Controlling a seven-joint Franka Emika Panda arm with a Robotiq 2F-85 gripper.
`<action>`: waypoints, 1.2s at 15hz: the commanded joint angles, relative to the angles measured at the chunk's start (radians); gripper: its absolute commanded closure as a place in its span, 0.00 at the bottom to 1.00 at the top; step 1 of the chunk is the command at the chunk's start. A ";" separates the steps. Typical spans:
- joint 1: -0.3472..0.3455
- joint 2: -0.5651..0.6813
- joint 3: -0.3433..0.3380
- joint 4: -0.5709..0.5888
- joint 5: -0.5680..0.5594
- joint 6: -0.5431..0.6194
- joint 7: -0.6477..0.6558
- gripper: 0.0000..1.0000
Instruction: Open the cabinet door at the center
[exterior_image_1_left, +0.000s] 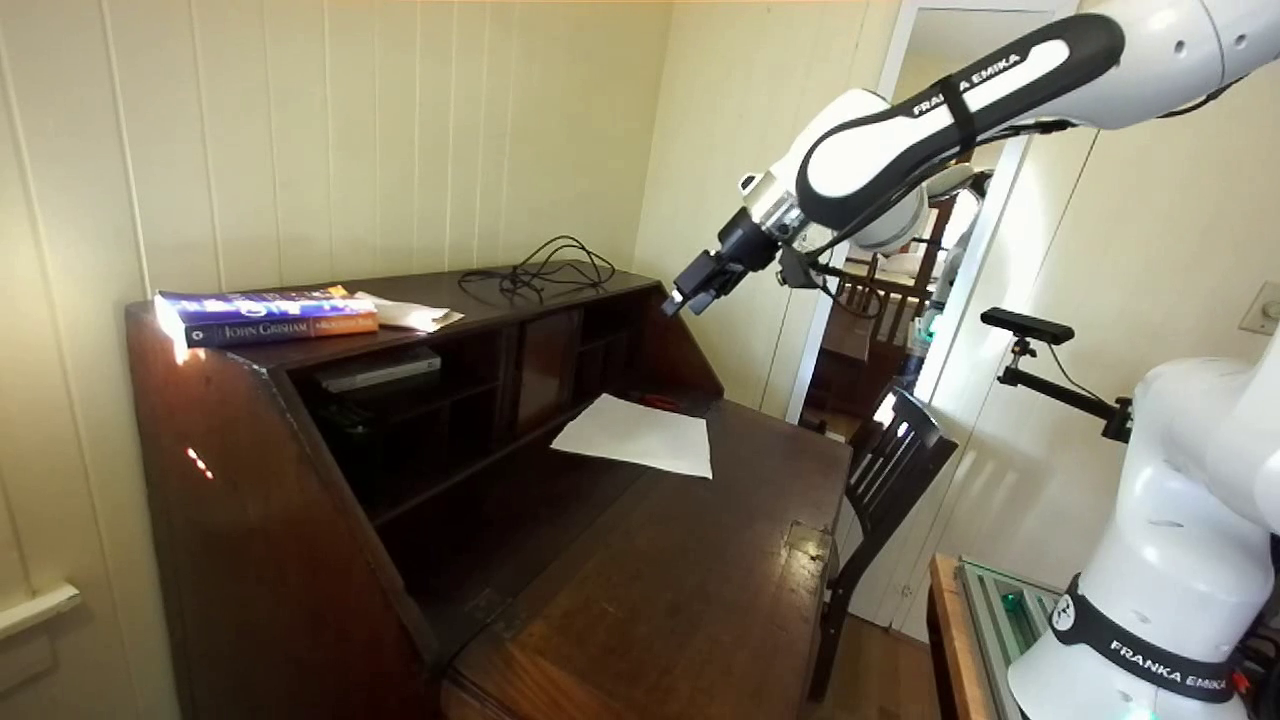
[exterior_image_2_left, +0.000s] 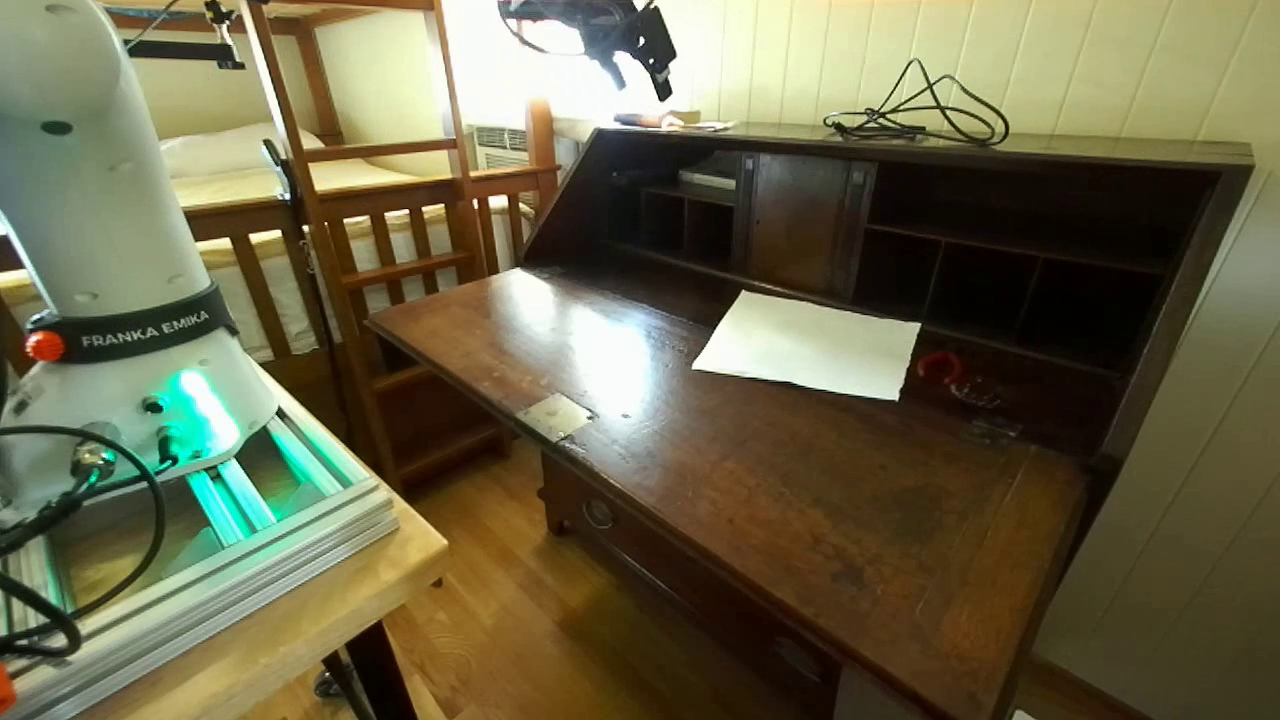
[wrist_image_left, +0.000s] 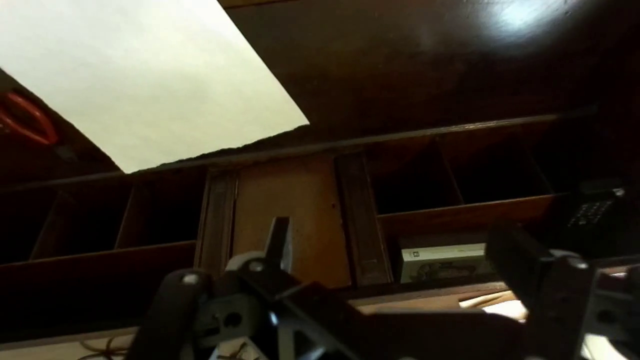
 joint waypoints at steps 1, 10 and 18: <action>-0.026 0.151 0.055 -0.044 -0.057 0.270 0.084 0.00; -0.041 0.282 0.050 -0.022 -0.097 0.270 0.117 0.00; 0.151 0.601 -0.092 0.034 0.060 0.888 0.198 0.00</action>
